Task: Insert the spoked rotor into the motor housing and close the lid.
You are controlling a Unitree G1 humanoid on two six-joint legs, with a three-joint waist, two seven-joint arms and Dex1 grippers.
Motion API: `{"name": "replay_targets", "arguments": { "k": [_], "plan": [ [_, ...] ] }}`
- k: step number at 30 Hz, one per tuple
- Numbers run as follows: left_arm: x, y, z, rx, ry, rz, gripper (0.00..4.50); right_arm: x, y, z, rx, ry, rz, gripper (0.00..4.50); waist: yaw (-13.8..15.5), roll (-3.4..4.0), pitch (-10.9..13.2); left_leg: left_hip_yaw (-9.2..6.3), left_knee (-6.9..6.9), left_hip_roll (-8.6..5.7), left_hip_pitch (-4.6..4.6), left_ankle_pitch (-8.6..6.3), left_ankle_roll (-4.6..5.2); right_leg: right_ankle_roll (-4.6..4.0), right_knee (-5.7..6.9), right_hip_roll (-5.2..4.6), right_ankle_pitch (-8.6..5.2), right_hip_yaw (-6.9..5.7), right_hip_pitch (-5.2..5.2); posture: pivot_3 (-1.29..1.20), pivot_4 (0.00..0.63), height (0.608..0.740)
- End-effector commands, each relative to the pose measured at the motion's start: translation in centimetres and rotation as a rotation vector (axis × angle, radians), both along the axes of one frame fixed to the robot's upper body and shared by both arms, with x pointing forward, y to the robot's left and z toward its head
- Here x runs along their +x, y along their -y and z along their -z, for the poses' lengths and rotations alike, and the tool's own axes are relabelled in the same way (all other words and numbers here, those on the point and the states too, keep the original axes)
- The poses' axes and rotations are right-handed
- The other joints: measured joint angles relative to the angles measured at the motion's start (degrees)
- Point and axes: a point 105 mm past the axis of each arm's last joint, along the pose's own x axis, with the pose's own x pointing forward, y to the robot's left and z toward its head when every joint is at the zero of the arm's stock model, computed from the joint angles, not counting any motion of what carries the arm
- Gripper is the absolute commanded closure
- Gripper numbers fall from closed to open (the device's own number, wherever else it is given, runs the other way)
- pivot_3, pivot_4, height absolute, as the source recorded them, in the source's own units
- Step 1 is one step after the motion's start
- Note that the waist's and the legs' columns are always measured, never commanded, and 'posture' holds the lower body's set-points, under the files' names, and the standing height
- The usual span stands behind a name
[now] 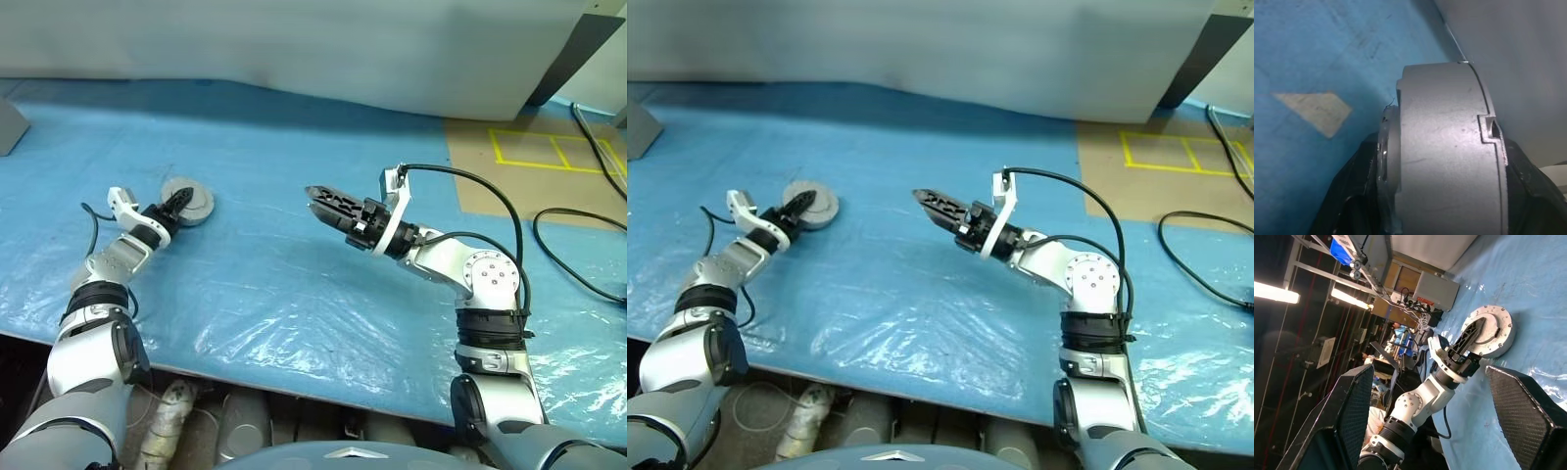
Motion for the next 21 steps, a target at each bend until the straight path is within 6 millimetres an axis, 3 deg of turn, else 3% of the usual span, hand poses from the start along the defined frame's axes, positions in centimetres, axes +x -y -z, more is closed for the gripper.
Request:
{"name": "replay_targets", "arguments": {
  "k": [1, 5, 7, 11, 15, 21],
  "plan": [
    [0.5, -2.0, -2.6, 0.047, 0.080, -0.077, 2.09, -0.3, -0.3, -0.9, 0.006, 0.040, -0.023, 0.65, 0.0, 0.00, 0.0, 0.00, 0.02, 0.00, 0.00, 0.00, 0.00, 0.00, 0.02, -0.01, 0.00, 0.00, 0.00, 0.00, 0.150, 0.740],
    [0.4, -2.7, -1.5, 0.129, 0.037, -0.121, 2.09, -0.3, -0.4, -0.8, -0.002, 0.040, -0.027, 0.65, -0.1, 0.00, 0.0, 0.00, 0.09, 0.00, 0.06, 0.00, 0.00, 0.00, 0.10, -0.03, 0.00, 0.02, 0.02, 0.00, 0.150, 0.740],
    [0.3, -3.0, -1.0, 0.155, 0.026, -0.127, 1.36, -0.2, -0.5, -0.8, -0.003, 0.039, -0.029, 0.61, -0.3, 0.00, 0.0, 0.01, 0.08, 0.00, 0.13, 0.00, 0.00, -0.01, 0.15, -0.03, 0.00, 0.05, 0.04, 0.00, 0.150, 0.740],
    [-0.4, -5.7, -0.3, 0.249, -0.051, -0.232, 0.14, -0.3, -0.5, -0.9, -0.002, 0.043, -0.035, 0.61, -0.5, -0.01, 0.0, 0.02, 0.08, 0.00, 0.14, 0.00, 0.00, -0.01, 0.15, -0.03, 0.00, 0.05, 0.04, 0.00, 0.150, 0.740],
    [-2.0, -9.6, -0.4, 0.293, -0.096, -0.354, 0.14, -0.3, -0.7, -0.9, 0.003, 0.048, -0.040, 0.61, -0.7, -0.01, 0.0, 0.05, 0.02, 0.00, 0.26, 0.00, 0.00, -0.01, 0.17, -0.01, 0.00, 0.11, 0.04, 0.00, 0.150, 0.740],
    [-4.1, -13.3, -2.2, 0.338, -0.068, -0.424, 0.14, -0.4, -0.8, -0.9, 0.017, 0.052, -0.035, 0.61, -0.2, -0.04, 0.0, 0.05, 0.00, 0.00, 0.20, -0.01, -0.01, -0.01, 0.12, -0.04, -0.01, 0.07, 0.04, 0.00, 0.150, 0.740]
  ]
}}
